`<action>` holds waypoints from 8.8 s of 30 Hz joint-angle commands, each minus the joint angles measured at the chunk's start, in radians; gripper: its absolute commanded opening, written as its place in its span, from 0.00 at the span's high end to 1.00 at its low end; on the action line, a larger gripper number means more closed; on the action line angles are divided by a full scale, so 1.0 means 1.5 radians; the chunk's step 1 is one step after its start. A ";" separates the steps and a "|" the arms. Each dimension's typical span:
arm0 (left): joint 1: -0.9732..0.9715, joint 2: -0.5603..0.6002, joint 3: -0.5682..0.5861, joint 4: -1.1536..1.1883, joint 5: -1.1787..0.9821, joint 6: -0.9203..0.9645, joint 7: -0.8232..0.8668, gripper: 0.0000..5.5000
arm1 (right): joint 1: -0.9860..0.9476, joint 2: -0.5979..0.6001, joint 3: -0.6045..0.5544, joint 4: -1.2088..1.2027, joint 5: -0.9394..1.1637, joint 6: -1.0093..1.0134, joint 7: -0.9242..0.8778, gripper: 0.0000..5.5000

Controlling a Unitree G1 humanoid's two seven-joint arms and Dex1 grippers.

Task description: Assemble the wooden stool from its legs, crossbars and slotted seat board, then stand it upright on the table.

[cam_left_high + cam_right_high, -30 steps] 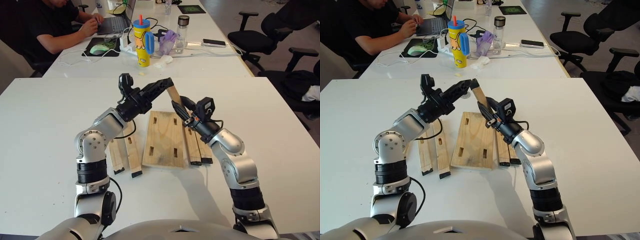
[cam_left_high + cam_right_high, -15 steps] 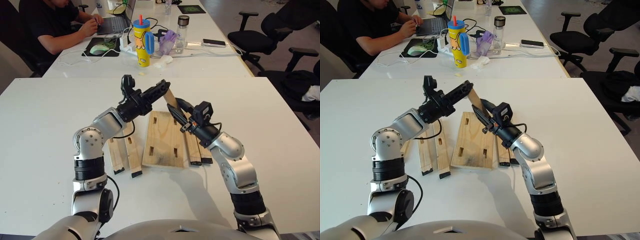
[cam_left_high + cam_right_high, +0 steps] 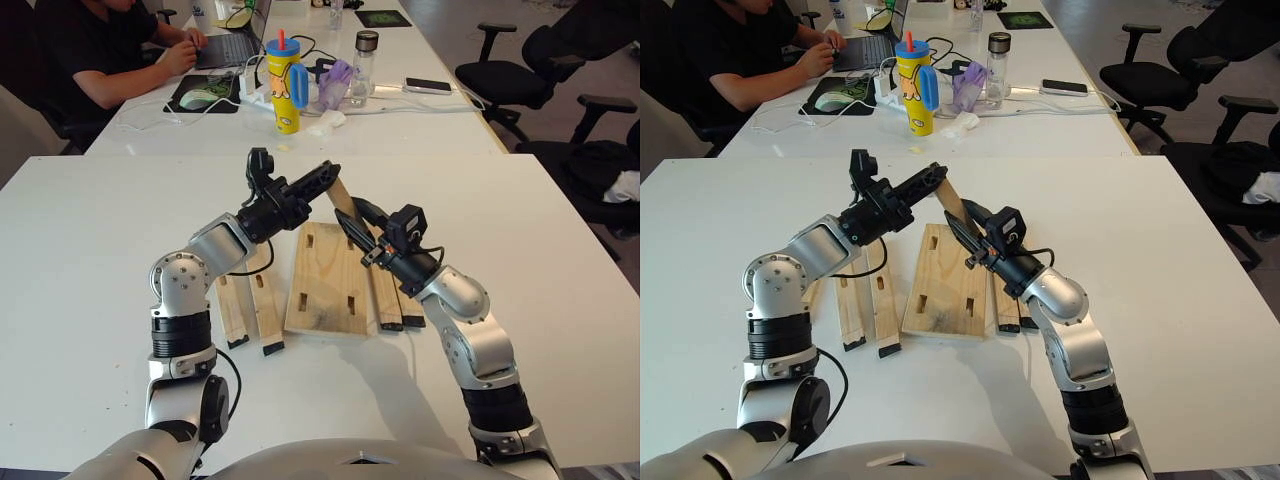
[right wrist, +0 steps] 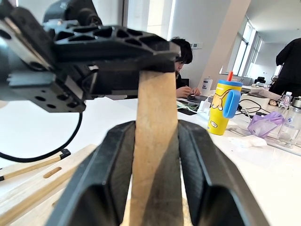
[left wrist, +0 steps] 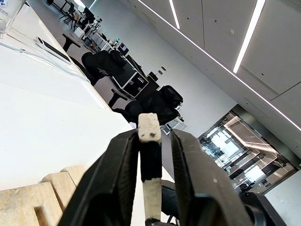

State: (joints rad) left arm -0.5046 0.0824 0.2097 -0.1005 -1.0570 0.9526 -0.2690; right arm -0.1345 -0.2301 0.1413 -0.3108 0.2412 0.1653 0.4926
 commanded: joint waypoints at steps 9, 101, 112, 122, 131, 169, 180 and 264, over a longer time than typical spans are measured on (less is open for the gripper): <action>0.012 0.011 -0.016 0.005 0.035 -0.020 -0.001 0.92 | -0.009 -0.010 0.009 0.014 -0.024 0.021 0.002 0.70; 0.466 0.127 -0.191 -0.265 0.579 -0.156 0.219 0.92 | 0.073 -0.004 -0.071 0.125 -0.070 0.086 -0.130 0.63; 0.432 0.037 -0.108 -0.243 0.553 -0.158 0.253 0.92 | 0.054 0.005 -0.061 0.138 -0.095 0.073 -0.145 0.63; 0.434 0.024 -0.126 -0.246 0.580 -0.171 0.253 0.92 | 0.055 0.001 -0.038 0.141 -0.129 0.057 -0.144 0.63; 0.480 0.085 -0.165 -0.156 0.645 -0.314 0.175 0.92 | 0.055 0.001 -0.031 0.137 -0.139 0.053 -0.139 0.63; 0.348 0.073 -0.104 -0.270 0.647 -0.406 0.135 0.55 | -0.003 0.026 -0.036 0.231 -0.149 -0.010 -0.147 0.63; 0.083 0.094 -0.021 -0.194 0.577 -0.242 0.143 0.80 | -0.021 0.034 -0.037 0.262 -0.155 -0.031 -0.150 0.63; 0.344 0.041 -0.084 -0.311 0.566 -0.274 0.143 0.48 | -0.024 0.046 -0.011 0.261 -0.159 -0.027 -0.145 0.63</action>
State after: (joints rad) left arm 0.0068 0.1611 0.0984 -0.5927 -0.2224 0.5469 -0.0698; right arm -0.1514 -0.1483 0.1239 0.0807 0.0065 0.1120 0.2608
